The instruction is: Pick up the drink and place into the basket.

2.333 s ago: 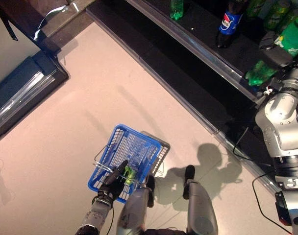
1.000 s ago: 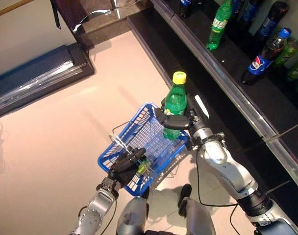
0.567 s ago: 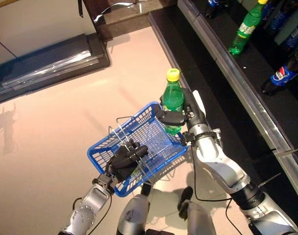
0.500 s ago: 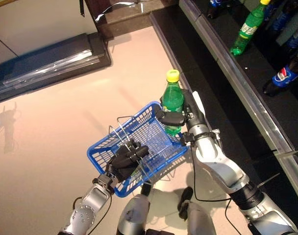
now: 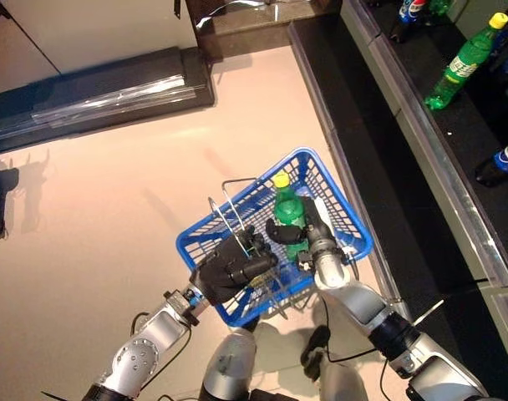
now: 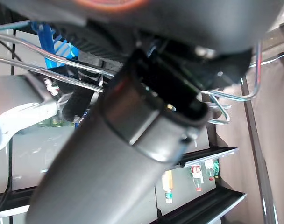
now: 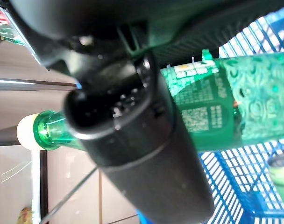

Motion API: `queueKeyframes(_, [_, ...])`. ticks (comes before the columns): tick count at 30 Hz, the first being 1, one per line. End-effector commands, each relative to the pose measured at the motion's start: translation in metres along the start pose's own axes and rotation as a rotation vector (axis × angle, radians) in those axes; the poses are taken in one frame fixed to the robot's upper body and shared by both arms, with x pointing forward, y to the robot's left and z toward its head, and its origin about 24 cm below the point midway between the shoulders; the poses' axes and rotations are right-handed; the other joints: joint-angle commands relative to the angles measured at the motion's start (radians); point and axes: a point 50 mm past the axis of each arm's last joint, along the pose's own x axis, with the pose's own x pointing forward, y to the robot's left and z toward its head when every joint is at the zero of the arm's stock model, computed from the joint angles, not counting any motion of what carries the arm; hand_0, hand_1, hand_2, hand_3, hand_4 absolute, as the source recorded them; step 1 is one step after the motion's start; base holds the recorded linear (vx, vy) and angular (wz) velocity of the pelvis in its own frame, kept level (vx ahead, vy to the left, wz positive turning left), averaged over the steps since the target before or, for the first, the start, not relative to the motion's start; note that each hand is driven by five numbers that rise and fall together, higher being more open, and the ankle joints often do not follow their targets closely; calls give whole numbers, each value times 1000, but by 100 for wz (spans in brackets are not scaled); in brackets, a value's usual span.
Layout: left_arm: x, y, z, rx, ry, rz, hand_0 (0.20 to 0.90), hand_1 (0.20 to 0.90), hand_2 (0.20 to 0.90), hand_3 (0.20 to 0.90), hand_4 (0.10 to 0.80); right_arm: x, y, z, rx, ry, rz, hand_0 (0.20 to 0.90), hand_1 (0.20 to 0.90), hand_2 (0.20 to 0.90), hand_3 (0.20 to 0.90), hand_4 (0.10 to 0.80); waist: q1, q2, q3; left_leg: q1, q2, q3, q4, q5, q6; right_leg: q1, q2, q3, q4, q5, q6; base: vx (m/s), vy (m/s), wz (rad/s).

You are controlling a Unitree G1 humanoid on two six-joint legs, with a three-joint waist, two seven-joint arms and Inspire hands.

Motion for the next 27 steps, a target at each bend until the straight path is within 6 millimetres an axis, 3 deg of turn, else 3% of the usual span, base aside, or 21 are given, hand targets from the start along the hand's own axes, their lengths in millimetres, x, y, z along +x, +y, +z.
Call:
queueKeyframes(1, [24, -99, 31, 49, -178, -687, 300, 300, 300, 200, 100, 0, 22, 65, 84, -291, -1, 300, 300, 300, 200, 100, 5, -13, -180, -75, -62, 12, 75, 23, 48, 121, 15, 13, -58, -36, -23, 16, 2, 15])
queueKeyframes(9, [23, -104, 27, 50, -144, -752, 300, 300, 300, 200, 100, 3, 39, -4, -37, -9, -23, 300, 300, 300, 200, 100, 33, -6, -186, -87, -73, -16, 75, 24, 47, 120, 6, -12, -58, -36, -22, 2, 1, 4])
queueKeyframes(17, [25, -106, 23, 58, -113, -799, 300, 300, 300, 200, 100, -3, 43, -52, -62, 223, -9, 300, 300, 300, 200, 100, 43, 4, -177, -92, -75, -27, 59, 28, 46, 114, 5, -22, -64, -30, -17, -24, 2, 4])
queueKeyframes(18, [26, -108, 21, 50, -108, -814, 300, 300, 300, 200, 100, -7, 46, -65, -15, 295, 10, 300, 300, 300, 200, 100, 45, 7, -176, -93, -76, -29, 57, 28, 46, 113, 3, -26, -66, -29, -16, -15, 6, 4])
queueKeyframes(23, [29, -113, 18, 57, -77, -846, 300, 300, 300, 200, 100, -11, 55, -82, 115, 432, 48, 300, 300, 300, 200, 100, 56, 11, -171, -97, -78, -38, 59, 27, 46, 112, -1, -37, -64, -28, -15, -7, -9, 4])
queueKeyframes(25, [32, -117, 18, 47, -69, -852, 300, 300, 300, 200, 100, -13, 59, -92, 340, 555, 2, 300, 300, 300, 200, 100, 62, 14, -165, -96, -78, -43, 60, 29, 45, 114, -1, -44, -59, -28, -17, 3, -16, 5])
queueKeyframes(27, [34, -120, 20, 34, -67, -850, 300, 300, 300, 200, 100, -9, 56, -94, 410, 586, -35, 300, 300, 300, 200, 100, 70, 15, -166, -95, -79, -48, 57, 31, 45, 118, -1, -52, -57, -27, -17, 9, -11, 2])
